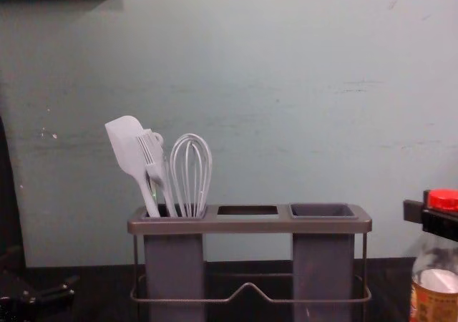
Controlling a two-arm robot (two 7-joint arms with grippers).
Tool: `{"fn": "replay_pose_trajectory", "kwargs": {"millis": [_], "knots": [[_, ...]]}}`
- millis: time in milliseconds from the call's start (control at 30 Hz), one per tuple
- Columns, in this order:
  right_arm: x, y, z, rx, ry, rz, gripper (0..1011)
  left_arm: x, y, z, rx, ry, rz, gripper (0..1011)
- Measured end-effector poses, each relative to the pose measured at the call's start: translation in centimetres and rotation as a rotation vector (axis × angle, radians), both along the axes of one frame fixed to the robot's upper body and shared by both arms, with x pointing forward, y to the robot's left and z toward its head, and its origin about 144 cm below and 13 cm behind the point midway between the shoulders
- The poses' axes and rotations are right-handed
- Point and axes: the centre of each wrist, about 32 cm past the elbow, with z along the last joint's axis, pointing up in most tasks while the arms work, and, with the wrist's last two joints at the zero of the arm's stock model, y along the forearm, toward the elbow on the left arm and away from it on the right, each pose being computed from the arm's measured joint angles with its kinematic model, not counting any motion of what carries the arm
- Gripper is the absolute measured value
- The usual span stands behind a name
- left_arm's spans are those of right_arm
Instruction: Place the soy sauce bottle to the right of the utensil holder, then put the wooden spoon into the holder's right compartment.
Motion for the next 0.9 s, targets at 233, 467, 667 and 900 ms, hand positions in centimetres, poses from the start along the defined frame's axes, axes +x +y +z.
{"fn": "replay_pose_trajectory", "kwargs": {"millis": [233, 467, 667, 900], "knots": [[1.0, 0.7, -0.4, 0.022, 0.005, -0.008, 388, 0.0, 0.0, 0.0, 0.000, 0.000, 0.000, 1005], [1.8, 1.1, -1.2, 0.059, -0.010, -0.036, 388, 0.0, 0.0, 0.0, 0.000, 0.000, 0.000, 1005], [2.4, 1.3, -1.8, 0.090, -0.004, -0.051, 388, 0.0, 0.0, 0.0, 0.000, 0.000, 0.000, 1005], [2.7, 1.5, -2.2, 0.105, 0.006, -0.058, 388, 0.0, 0.0, 0.0, 0.000, 0.000, 0.000, 1005]]}}
